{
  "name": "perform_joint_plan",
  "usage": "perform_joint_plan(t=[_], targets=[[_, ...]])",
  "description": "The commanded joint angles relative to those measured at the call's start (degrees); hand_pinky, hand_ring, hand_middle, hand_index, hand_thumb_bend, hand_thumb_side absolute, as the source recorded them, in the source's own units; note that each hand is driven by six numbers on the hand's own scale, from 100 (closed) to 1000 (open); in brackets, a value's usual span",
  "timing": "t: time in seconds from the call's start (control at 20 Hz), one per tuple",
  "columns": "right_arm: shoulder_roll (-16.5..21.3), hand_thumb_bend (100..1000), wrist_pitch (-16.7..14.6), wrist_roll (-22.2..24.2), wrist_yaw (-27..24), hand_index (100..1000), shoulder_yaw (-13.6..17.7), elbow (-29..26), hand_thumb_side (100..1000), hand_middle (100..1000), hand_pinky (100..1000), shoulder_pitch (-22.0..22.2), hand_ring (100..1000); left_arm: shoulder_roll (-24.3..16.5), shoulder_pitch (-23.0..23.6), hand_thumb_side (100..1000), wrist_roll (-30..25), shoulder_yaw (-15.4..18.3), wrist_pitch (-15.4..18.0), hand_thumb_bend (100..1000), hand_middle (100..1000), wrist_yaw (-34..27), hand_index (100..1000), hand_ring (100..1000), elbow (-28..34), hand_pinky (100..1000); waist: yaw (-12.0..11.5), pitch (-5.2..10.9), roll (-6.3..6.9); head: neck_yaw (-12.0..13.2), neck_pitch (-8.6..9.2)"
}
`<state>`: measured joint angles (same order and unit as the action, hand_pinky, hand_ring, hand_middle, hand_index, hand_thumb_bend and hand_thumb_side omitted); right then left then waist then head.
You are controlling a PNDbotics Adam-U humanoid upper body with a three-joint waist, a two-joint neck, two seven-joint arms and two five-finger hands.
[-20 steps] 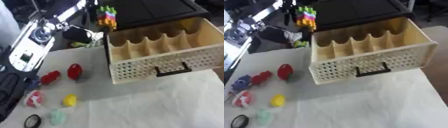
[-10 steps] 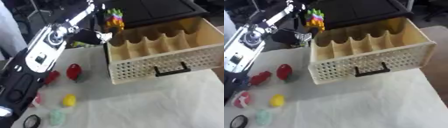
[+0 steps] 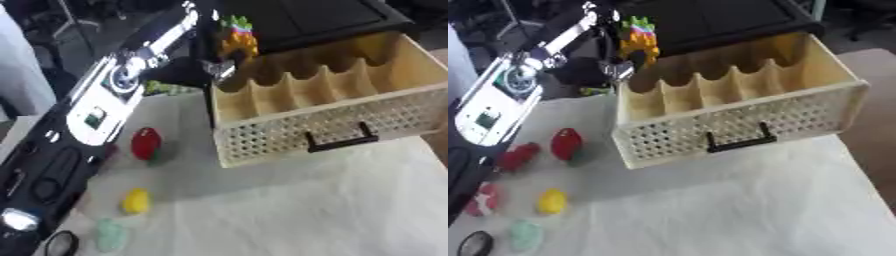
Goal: Pick up objects from table and place into drawer.
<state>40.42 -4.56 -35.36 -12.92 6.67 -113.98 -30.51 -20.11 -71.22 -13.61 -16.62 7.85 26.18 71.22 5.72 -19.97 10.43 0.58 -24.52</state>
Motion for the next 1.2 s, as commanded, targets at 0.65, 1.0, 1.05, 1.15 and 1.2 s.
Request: perform_joint_plan(t=[0.65, 1.0, 1.05, 1.15, 1.2], targets=[[0.33, 100, -0.06, -0.67, -1.08, 605, 0.88, -0.61, 954, 313, 528, -0.64, 309, -1.31, -0.76, 697, -3.63, -0.02, 3.36, 100, 771, -0.70, 978, 722, 0.98, 535, 0.07, 1.13, -0.41, -0.34, 0.16], [0.23, 100, 0.01, -0.79, -1.27, 604, 0.88, -0.61, 953, 313, 526, -0.68, 308, -1.49, -0.56, 823, -4.10, 0.01, 4.19, 314, 825, -0.01, 1000, 763, 1.31, 581, 0.21, 1.14, -0.29, -0.41, -0.01], [0.21, 100, 0.04, -0.79, -1.29, 603, 0.86, -0.61, 953, 312, 526, -0.69, 307, -1.48, -0.53, 829, -4.15, 0.02, 4.28, 318, 825, -0.04, 1000, 763, 1.30, 581, 0.22, 1.13, -0.27, -0.43, -0.02], [0.17, 100, 0.19, -0.77, -1.33, 603, 0.83, -0.61, 951, 311, 525, -0.73, 307, -1.43, -0.48, 860, -4.31, 0.05, 4.49, 353, 840, -0.37, 1000, 776, 1.28, 599, 0.24, 1.10, -0.25, -0.45, -0.16], [0.18, 100, 0.26, -0.77, -1.35, 603, 0.83, -0.61, 950, 311, 525, -0.73, 307, -1.47, -0.49, 852, -4.44, 0.05, 4.58, 346, 836, -0.51, 1000, 773, 1.29, 596, 0.23, 1.10, -0.24, -0.44, -0.20]])
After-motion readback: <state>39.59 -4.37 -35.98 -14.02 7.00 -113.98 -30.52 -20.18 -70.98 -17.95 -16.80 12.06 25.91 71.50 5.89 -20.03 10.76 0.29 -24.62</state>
